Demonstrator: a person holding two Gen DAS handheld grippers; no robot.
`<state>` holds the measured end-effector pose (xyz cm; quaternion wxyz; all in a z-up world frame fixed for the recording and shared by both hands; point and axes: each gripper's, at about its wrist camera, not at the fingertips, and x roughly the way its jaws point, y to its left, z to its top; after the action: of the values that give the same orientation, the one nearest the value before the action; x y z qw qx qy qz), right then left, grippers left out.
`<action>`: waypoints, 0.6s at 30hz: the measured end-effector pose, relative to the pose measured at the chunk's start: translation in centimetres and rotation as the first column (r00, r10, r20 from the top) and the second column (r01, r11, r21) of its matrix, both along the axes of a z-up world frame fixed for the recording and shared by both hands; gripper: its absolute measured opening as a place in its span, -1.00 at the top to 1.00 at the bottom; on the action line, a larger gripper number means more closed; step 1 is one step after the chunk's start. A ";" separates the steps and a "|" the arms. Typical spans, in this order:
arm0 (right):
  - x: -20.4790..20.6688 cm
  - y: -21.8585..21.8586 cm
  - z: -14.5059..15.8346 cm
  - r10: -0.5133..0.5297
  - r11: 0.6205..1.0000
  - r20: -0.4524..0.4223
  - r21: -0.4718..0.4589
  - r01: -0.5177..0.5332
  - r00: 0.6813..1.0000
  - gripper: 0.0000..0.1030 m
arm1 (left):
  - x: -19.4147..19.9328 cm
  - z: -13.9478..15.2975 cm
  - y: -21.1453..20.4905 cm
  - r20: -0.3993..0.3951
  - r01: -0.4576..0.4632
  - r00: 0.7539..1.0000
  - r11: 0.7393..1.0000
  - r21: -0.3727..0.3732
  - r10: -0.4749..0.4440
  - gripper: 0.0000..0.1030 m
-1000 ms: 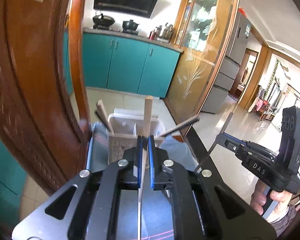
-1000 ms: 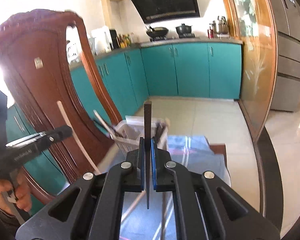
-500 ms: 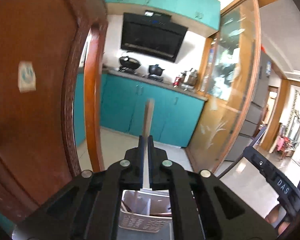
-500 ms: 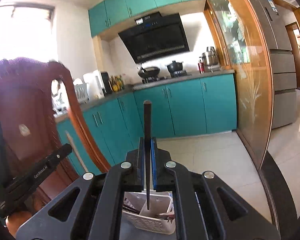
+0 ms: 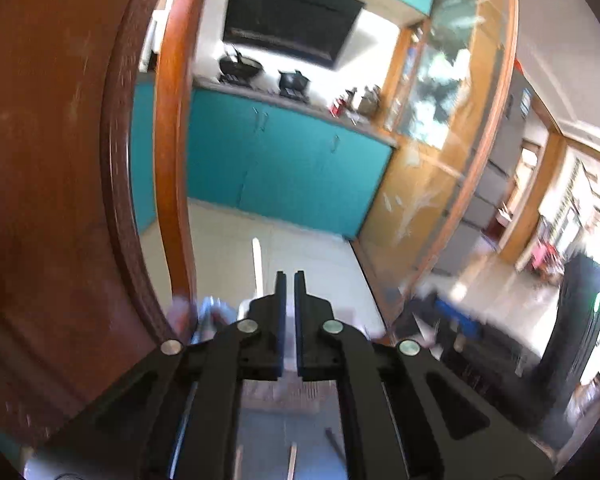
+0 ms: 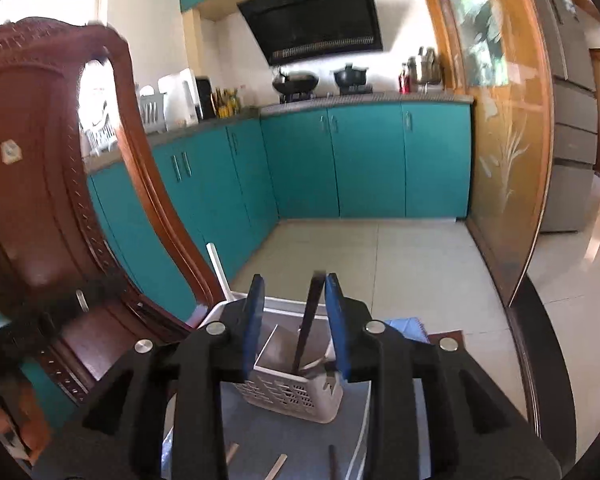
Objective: Organize utensils
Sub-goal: 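Close the left tool on a light chopstick while the right tool grasps a dark chopstick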
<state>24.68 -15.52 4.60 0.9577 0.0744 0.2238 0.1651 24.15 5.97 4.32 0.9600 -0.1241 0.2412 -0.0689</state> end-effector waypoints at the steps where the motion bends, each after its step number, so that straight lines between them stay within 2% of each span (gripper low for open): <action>1: -1.4 -0.7 0.5 0.003 1.000 0.045 0.019 -0.004 0.999 0.38 | -0.5 -0.6 -0.1 -0.021 0.020 1.000 1.000 0.008 -0.019 0.94; 3: -4.2 -2.0 1.2 0.015 0.999 0.100 0.035 -0.019 0.995 0.35 | -2.0 -2.2 -0.4 -0.090 0.062 0.994 0.998 0.032 -0.059 0.93; 6: -7.1 -3.5 0.7 0.033 0.999 0.086 0.016 -0.034 0.996 0.35 | -3.2 -5.8 -1.8 -0.230 0.103 0.970 0.989 0.109 -0.076 0.83; 8: -7.9 -4.2 -1.3 0.043 0.999 0.000 -0.011 -0.043 0.999 0.35 | -3.6 -9.0 -3.1 -0.318 0.149 0.944 0.974 0.172 -0.088 0.70; 10: -7.4 -3.8 -4.4 0.066 0.995 -0.137 -0.065 -0.075 0.988 0.35 | -3.6 -13.4 -4.3 -0.420 0.179 0.906 0.952 0.248 -0.061 0.59; 12: -6.2 -2.5 -9.4 0.065 0.978 -0.314 -0.169 -0.123 0.947 0.35 | -3.2 -16.5 -4.5 -0.500 0.197 0.864 0.954 0.226 -0.060 0.58; 14: -5.0 -1.4 -14.4 0.035 0.962 -0.474 -0.223 -0.159 0.880 0.35 | -2.7 -19.0 -4.4 -0.551 0.183 0.834 0.958 0.223 -0.031 0.51; 17: -3.8 -0.8 -18.1 0.021 0.966 -0.571 -0.200 -0.163 0.821 0.35 | -2.0 -21.4 -4.1 -0.602 0.169 0.799 0.964 0.206 -0.011 0.40; 18: -3.7 -0.8 -18.7 0.021 0.968 -0.583 -0.193 -0.163 0.813 0.35 | -1.9 -21.9 -4.1 -0.611 0.168 0.792 0.965 0.203 -0.009 0.37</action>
<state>21.00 -16.30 -14.13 0.8377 -0.0033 0.5240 0.1537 22.27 1.90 -17.54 0.8361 -0.0080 0.5471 -0.0405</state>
